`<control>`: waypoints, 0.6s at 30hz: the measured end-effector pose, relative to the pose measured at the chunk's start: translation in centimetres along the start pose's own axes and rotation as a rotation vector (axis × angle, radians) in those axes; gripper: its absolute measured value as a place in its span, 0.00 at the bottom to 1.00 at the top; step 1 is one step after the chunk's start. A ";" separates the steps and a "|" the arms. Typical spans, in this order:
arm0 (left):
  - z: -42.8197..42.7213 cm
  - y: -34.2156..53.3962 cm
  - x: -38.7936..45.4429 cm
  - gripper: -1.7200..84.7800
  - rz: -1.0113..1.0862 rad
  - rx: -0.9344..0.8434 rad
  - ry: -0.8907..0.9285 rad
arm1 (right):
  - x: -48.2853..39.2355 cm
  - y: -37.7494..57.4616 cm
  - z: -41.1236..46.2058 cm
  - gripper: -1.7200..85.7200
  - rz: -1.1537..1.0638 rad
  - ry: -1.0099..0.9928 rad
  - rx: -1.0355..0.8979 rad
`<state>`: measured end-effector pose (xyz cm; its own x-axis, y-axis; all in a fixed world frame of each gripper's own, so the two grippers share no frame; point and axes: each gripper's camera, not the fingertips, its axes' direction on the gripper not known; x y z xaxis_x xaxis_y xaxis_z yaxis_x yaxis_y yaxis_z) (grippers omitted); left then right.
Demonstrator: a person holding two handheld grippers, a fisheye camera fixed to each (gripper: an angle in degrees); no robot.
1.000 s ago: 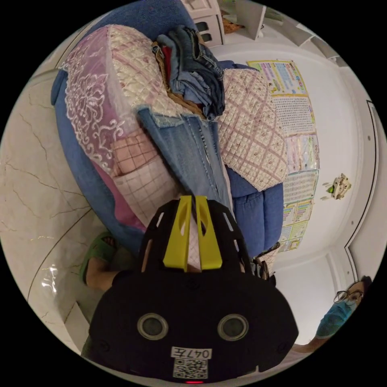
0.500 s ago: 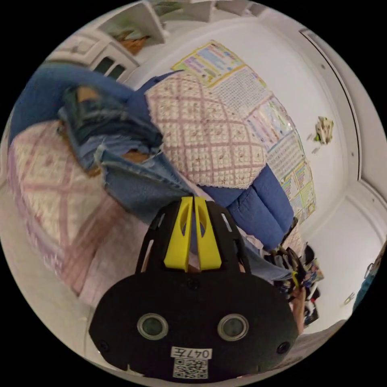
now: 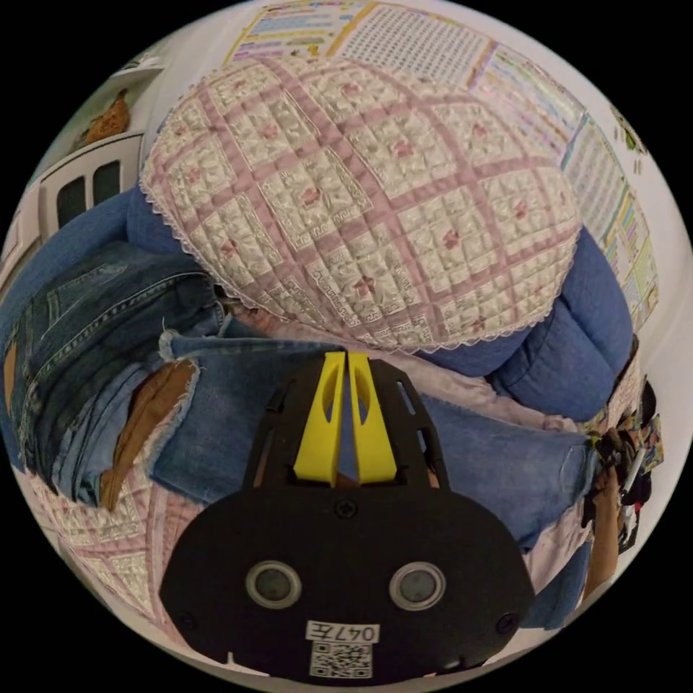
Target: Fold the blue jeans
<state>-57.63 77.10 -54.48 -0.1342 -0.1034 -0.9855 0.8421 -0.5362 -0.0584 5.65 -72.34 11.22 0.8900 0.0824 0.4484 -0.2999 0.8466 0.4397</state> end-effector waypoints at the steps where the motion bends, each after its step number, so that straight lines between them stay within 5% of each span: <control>1: 2.3 -1.1 0.6 0.01 0.030 -0.027 -0.028 | -0.5 -0.2 2.3 0.01 0.003 0.019 -0.036; 10: 13.4 -7.0 -0.5 0.05 -0.059 -0.188 -0.042 | -3.3 0.9 12.5 0.08 0.135 0.011 -0.129; 13: 12.4 -9.0 -2.2 0.11 -0.081 -0.138 -0.032 | -5.5 2.1 12.2 0.17 0.148 0.013 -0.103; 18: 5.7 -10.1 -7.1 0.11 -0.096 -0.002 0.036 | -15.0 7.7 8.4 0.11 -0.113 -0.113 -0.073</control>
<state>-68.18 78.45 -46.03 -0.1956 -0.0218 -0.9805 0.8275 -0.5403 -0.1530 -12.93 -71.49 14.45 0.8710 -0.0716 0.4861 -0.1709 0.8834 0.4363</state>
